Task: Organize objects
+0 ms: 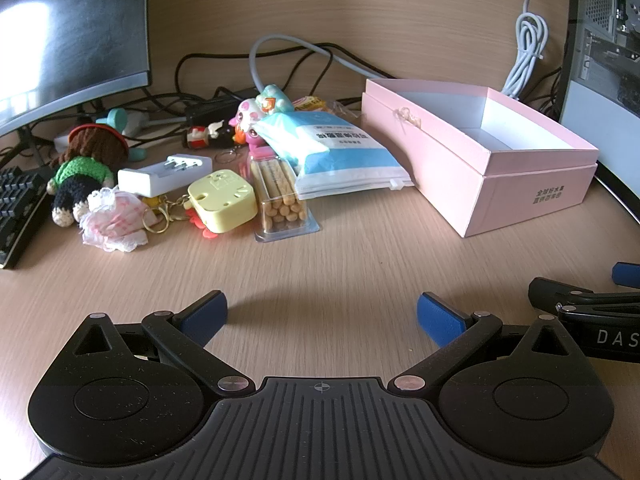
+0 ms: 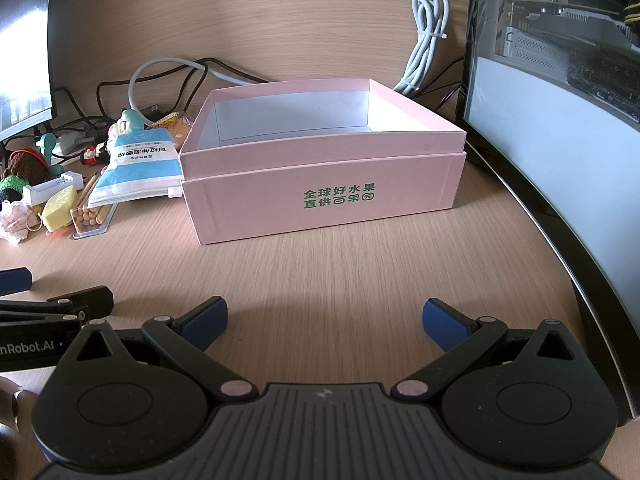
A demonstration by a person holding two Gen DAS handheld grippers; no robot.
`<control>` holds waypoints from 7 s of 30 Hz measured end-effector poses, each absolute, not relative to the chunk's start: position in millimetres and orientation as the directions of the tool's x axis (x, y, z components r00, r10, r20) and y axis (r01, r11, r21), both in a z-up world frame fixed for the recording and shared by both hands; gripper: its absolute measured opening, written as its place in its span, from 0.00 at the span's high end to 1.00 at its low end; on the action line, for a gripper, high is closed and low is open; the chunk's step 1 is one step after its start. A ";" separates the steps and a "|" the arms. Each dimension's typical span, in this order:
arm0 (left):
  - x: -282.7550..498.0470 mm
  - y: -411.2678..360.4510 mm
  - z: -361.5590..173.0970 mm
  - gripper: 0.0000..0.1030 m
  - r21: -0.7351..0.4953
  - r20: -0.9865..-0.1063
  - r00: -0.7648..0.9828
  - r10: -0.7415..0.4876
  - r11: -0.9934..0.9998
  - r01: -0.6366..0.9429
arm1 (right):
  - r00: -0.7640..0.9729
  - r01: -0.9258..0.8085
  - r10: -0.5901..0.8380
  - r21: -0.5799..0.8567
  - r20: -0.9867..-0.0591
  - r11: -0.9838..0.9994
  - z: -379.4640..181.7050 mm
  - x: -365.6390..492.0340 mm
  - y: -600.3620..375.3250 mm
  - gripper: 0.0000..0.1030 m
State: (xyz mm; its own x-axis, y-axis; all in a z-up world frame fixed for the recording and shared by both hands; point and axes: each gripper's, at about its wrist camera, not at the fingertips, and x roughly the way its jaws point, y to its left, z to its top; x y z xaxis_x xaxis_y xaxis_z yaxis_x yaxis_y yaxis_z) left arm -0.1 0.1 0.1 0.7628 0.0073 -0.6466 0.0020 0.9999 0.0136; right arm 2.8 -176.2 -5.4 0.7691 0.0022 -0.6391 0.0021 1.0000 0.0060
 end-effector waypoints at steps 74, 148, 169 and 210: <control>-0.6 -0.6 -0.5 0.00 0.012 -0.645 0.764 0.009 1.000 -0.001 | 0.750 -0.092 0.076 0.010 -0.657 0.996 -4.0 2.3 -181.4 0.00; -99.9 230.4 97.0 0.31 -0.332 -0.711 0.702 -0.043 0.900 -0.281 | 0.647 -0.497 0.363 -0.009 -0.670 0.868 45.9 28.7 11.8 0.21; -28.9 170.8 84.2 0.31 -0.378 -0.701 0.592 -0.397 0.911 0.164 | 0.769 -0.223 0.123 -0.083 -0.627 0.971 99.7 -30.9 -39.9 0.83; 91.8 -5.9 121.0 0.33 -0.331 -0.549 0.741 -0.387 0.915 0.232 | 0.832 -0.157 0.132 -0.001 -0.538 0.988 98.7 13.8 -214.7 0.82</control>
State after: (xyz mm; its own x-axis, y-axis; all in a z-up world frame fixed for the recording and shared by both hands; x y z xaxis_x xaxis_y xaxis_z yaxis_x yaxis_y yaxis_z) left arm 91.8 -5.9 121.0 0.7413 -0.3865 -0.5487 0.2316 0.9146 -0.3314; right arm 13.8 -214.7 98.7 0.8323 0.1321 -0.5383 -0.1572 0.9876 -0.0007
